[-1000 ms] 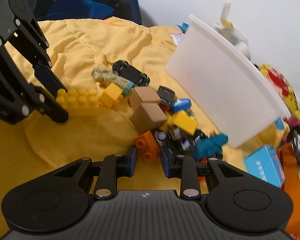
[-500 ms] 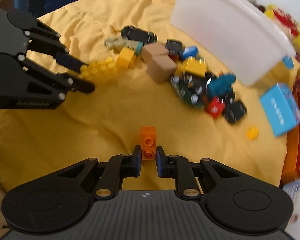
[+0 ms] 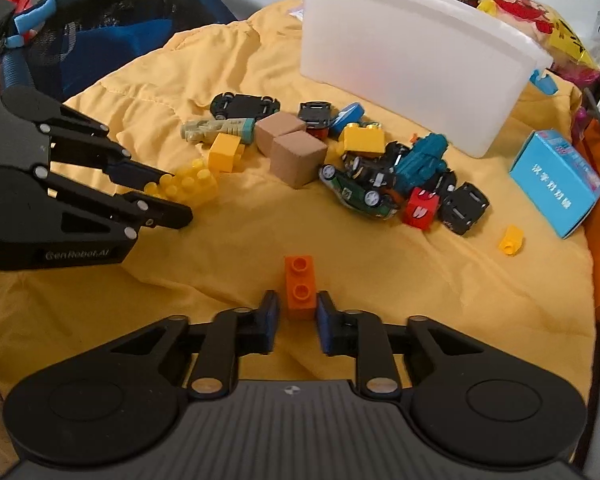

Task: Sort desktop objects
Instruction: 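Carry both bricks over the white bin and open both tools to drop them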

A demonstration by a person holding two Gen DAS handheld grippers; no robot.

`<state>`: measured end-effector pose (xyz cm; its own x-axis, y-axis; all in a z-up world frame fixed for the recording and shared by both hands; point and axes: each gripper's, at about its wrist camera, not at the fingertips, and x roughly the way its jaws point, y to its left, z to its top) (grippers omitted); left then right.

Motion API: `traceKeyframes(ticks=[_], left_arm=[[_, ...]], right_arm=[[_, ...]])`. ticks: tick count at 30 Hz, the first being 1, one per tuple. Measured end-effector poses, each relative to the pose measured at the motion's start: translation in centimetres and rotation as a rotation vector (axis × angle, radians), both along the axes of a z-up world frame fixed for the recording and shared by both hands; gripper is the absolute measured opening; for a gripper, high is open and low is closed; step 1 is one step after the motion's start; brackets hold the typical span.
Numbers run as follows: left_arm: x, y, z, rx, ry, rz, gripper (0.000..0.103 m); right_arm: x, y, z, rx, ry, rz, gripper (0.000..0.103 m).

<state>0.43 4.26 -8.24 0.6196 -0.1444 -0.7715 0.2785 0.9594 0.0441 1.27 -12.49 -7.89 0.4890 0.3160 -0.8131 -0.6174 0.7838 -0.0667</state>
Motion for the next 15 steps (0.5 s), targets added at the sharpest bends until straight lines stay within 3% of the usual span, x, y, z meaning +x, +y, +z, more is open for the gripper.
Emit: traceKeyframes(ticks=[6,15], left_arm=[[1.2,0.1,4.8,-0.025,-0.125,-0.014,0.027],[8.4,0.2,12.8,-0.001,-0.347,-0.024,0.027]], right_arm=[[1.0,-0.6,2.1,0.006,-0.032,-0.009,0.017],[7.3,-1.3,9.7,0.023,-0.283,-0.058,0.017]])
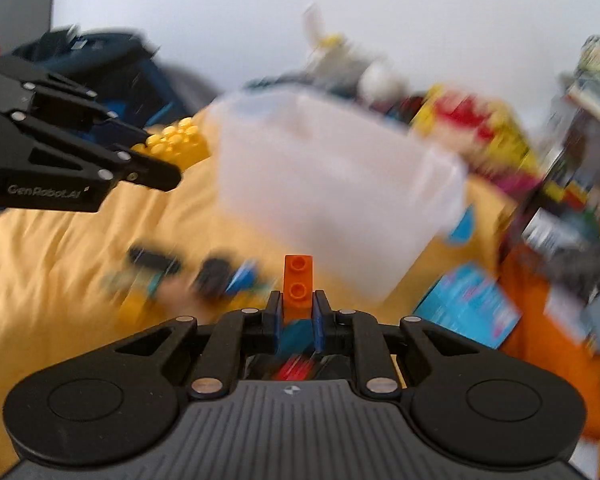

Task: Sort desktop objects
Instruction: 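Carry both bricks over the white bin and open both tools to drop them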

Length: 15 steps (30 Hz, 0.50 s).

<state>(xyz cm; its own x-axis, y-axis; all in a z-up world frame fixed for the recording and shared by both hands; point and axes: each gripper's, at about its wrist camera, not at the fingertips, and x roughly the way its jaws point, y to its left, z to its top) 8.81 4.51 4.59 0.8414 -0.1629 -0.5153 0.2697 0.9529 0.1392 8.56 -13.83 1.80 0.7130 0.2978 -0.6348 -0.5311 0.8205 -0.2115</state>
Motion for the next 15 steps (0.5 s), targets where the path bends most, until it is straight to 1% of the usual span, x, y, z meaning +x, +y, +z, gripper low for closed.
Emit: traceKeyframes(ticks=[2,3,5,8,10,11,12,13,15], left_arm=[[2.5,-0.3,0.7,0.021,-0.032,0.007,0.027],[3.8,-0.4,0.6,0.016,-0.041,0.016,0.027],[7.0,-0.4,0.0,-0.023,-0.034,0.038,0.027],[10.3,-1.0,-1.0,-0.036,-0.014,0.073,0.027],[11.8,-1.7,-1.8,-0.005,0.031,0.095,0.028],[12.0,-1.8,-2.1,0.007,0.034,0.109,0.029],[11.9,-1.7,-2.1,0.013,0.035,0.114,0.035],[11.4,-1.6,-2.1,0.012,0.031,0.112,0.04],[9.9,-1.1,-1.9,0.006,0.007,0.109,0.048]], right_arm=[[1.9,0.0,1.5,0.014,-0.064,-0.036,0.017],[3.2,0.1,2.1,0.029,-0.096,-0.057,0.017],[5.6,0.2,2.4,0.054,-0.143,-0.114,0.017],[9.2,0.9,1.7,0.066,-0.147,-0.171,0.017],[10.8,1.1,1.1,0.067,-0.134,-0.19,0.017],[11.2,1.1,0.9,0.067,-0.126,-0.196,0.018],[11.7,1.1,0.6,0.059,-0.115,-0.201,0.025],[11.7,1.0,0.4,0.053,-0.114,-0.209,0.029],[11.2,0.7,0.6,0.051,-0.135,-0.204,0.03]])
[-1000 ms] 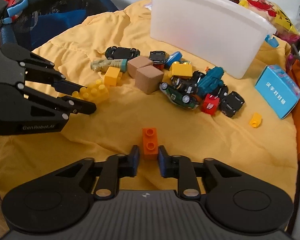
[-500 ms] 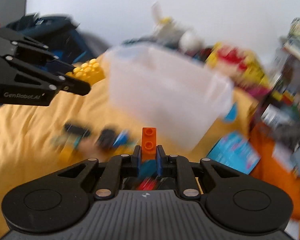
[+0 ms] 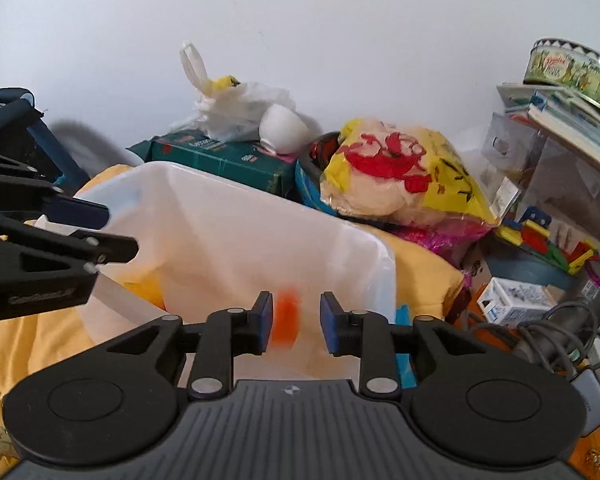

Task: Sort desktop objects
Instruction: 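Carry both bricks over the white bin and open both tools to drop them, then grasp the tan toy figure with the left tool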

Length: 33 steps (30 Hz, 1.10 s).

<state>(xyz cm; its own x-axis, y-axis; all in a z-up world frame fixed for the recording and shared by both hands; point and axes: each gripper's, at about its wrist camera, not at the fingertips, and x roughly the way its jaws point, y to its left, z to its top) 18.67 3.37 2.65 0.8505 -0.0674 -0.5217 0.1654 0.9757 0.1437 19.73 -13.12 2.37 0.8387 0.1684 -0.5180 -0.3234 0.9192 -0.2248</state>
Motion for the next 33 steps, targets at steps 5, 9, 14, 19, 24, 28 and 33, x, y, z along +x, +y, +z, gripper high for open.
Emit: traceKeyframes(ticks=[5,9,14,19,24,28,33], left_arm=[[-4.8,1.2,-0.9,-0.002,0.019,-0.02,0.059],[-9.1,1.8,-3.6,-0.011,0.094,-0.022,0.059],[-13.8,1.9,-7.1,-0.005,0.197,-0.029,0.059],[-15.2,1.5,-9.9,0.09,0.259,-0.088,0.056],[-15.3,1.7,-10.6,0.236,0.263,-0.132,0.047],[-14.9,1.4,-10.9,0.322,0.241,-0.179,0.047],[-12.9,1.0,-11.8,0.321,0.266,-0.231,0.028]], right_arm=[[-2.9,-0.8,0.7,0.05,-0.022,0.056,0.03],[-6.2,-1.4,-0.7,0.048,0.022,0.12,0.03],[-9.7,-1.8,-3.8,0.05,0.134,0.158,0.03],[-11.8,-2.3,-7.0,0.069,0.258,0.147,0.03],[-12.9,-2.5,-7.3,0.087,0.272,0.137,0.03],[-13.3,-3.0,-7.3,0.096,0.278,0.125,0.03],[-13.6,-3.3,-7.5,0.097,0.281,0.117,0.03]])
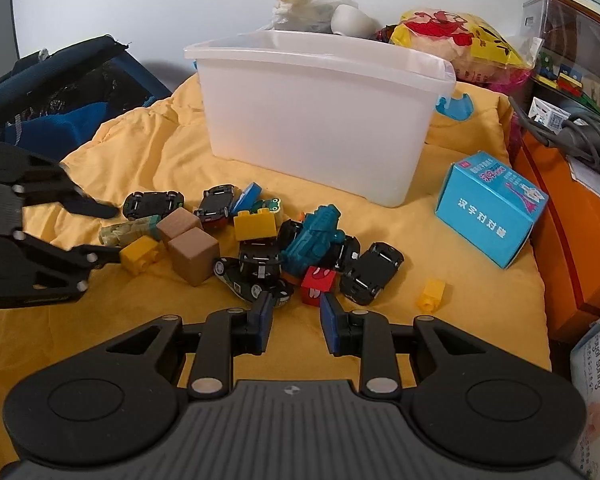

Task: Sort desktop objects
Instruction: 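Grasp the tan toy figure with the left tool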

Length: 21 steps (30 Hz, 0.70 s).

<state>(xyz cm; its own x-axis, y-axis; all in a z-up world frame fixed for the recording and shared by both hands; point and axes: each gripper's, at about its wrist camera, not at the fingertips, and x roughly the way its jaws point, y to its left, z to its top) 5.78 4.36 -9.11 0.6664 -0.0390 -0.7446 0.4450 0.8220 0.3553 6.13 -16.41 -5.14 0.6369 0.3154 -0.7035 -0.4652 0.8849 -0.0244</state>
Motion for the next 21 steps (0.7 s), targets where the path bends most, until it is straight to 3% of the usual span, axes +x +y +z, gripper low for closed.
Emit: traceKeyframes(ticks=[5,11,14,16,18,21], left_arm=[[0.3,2.2,1.4,-0.231,0.104,0.138,0.027],[-3.4,3.0,1.9,-0.451,0.241,0.247,0.027],[-4.5,2.2,1.8,-0.502,0.269,0.247,0.027],[-4.6,1.7,1.5,-0.506,0.278,0.248,0.028],[-4.8,1.3,1.5,-0.496,0.265,0.25,0.028],[-4.9,1.4,1.6,-0.508,0.259,0.27,0.028]], right_arm=[[-0.5,0.2,0.1,-0.014,-0.021,0.023,0.03],[-1.1,1.6,-0.7,-0.09,-0.063,0.151,0.03],[-1.0,2.7,-1.7,-0.178,-0.093,0.239,0.03],[-0.8,3.4,-2.1,-0.232,-0.123,0.27,0.031],[-0.5,4.1,-2.4,-0.278,-0.146,0.295,0.038],[0.3,4.9,-3.0,-0.314,-0.138,0.329,0.038]])
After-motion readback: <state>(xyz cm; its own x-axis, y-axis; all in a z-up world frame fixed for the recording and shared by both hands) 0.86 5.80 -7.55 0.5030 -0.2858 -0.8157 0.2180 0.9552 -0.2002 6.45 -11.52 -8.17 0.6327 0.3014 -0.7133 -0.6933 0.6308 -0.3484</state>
